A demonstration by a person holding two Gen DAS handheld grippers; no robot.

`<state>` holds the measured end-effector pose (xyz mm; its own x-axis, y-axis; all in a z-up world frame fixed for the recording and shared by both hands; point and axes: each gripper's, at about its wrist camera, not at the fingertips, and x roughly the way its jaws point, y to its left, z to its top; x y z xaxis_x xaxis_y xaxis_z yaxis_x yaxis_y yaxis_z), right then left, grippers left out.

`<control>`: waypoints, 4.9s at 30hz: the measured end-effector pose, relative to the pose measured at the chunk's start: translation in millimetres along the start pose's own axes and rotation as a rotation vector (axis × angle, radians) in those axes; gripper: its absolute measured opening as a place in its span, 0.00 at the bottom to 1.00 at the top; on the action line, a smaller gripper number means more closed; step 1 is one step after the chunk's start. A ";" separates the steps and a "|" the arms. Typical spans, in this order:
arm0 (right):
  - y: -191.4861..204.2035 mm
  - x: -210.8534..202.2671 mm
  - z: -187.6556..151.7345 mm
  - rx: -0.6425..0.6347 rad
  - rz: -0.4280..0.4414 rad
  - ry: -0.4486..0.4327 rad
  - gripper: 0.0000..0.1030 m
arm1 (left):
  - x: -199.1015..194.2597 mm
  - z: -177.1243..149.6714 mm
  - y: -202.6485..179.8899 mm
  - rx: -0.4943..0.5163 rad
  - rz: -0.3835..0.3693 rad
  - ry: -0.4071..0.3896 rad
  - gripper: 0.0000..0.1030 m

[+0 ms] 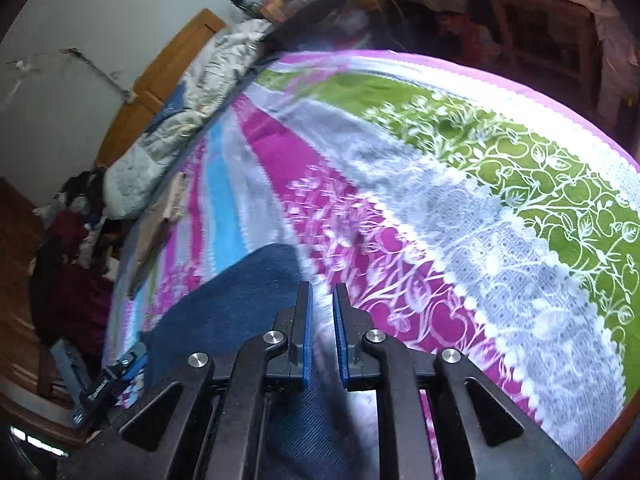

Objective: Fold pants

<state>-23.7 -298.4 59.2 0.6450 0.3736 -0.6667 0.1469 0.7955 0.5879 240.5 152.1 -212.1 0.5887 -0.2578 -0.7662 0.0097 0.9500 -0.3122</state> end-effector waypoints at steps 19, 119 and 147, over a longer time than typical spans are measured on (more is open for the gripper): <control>38.2 -48.7 -126.3 -0.470 0.013 0.056 0.28 | -70.5 -100.1 -18.2 0.147 -0.048 0.016 0.99; 282.3 107.5 -246.4 -0.809 0.377 0.410 0.39 | -454.6 -201.7 198.8 -0.646 0.290 -0.369 0.48; 361.7 151.4 -176.3 -0.728 0.307 0.247 0.39 | -394.0 -67.0 200.2 -0.323 0.043 -0.267 0.69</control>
<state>-5.1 130.0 90.1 0.3813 0.6510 -0.6564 -0.5864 0.7192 0.3727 -43.6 432.1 -10.3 0.7720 -0.1243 -0.6234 -0.2485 0.8437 -0.4759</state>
